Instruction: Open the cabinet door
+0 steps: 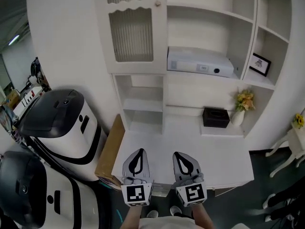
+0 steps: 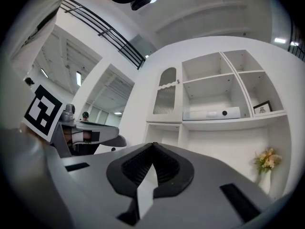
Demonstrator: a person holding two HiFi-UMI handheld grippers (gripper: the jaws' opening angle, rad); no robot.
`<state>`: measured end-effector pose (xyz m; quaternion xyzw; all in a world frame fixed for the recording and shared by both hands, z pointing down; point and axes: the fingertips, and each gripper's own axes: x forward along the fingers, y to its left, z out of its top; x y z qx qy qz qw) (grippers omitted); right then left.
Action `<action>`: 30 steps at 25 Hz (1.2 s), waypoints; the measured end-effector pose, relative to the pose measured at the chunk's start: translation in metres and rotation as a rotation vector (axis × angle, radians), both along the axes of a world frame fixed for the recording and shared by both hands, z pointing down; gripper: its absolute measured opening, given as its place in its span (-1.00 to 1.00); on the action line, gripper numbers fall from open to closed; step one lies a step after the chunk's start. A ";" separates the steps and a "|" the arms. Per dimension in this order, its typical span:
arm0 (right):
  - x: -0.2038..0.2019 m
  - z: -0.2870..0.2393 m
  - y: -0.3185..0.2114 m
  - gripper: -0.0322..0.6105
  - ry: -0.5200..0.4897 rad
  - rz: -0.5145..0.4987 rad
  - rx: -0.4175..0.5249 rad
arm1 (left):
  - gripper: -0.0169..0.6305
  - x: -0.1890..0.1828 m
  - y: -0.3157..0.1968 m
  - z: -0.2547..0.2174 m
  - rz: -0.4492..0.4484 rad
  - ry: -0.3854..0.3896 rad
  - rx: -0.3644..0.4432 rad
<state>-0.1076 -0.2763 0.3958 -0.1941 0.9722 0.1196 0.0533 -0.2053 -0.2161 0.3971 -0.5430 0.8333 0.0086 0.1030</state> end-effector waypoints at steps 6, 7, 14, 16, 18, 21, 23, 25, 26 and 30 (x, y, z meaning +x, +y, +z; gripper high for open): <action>0.005 -0.004 -0.023 -0.91 -0.010 -0.086 0.002 | -0.92 0.012 -0.008 -0.010 -0.109 -0.010 0.015; 0.005 -0.004 -0.026 -0.91 -0.008 -0.097 0.003 | -0.92 0.013 -0.008 -0.009 -0.128 -0.013 0.010; 0.009 -0.003 -0.036 -0.91 -0.017 -0.152 -0.001 | -0.93 0.019 -0.013 -0.006 -0.191 -0.012 -0.007; 0.009 -0.003 -0.038 -0.91 -0.019 -0.153 -0.003 | -0.92 0.020 -0.016 -0.013 -0.189 -0.022 0.006; 0.008 -0.005 -0.040 -0.91 -0.021 -0.152 -0.004 | -0.92 0.018 -0.017 -0.017 -0.192 -0.028 0.009; 0.003 -0.010 -0.043 -0.91 -0.029 -0.147 -0.004 | -0.92 0.010 -0.018 -0.021 -0.199 -0.025 0.009; -0.002 -0.017 -0.046 -0.91 -0.038 -0.145 -0.002 | -0.92 0.004 -0.019 -0.028 -0.195 -0.027 0.018; -0.010 -0.028 -0.048 -0.91 -0.047 -0.156 0.014 | -0.92 -0.003 -0.020 -0.031 -0.192 -0.026 0.017; -0.015 -0.036 -0.049 -0.91 -0.055 -0.169 0.027 | -0.92 -0.007 -0.021 -0.033 -0.190 -0.025 0.015; -0.039 -0.086 -0.048 -0.80 -0.094 -0.232 0.094 | -0.92 -0.024 -0.025 -0.043 -0.176 -0.039 0.008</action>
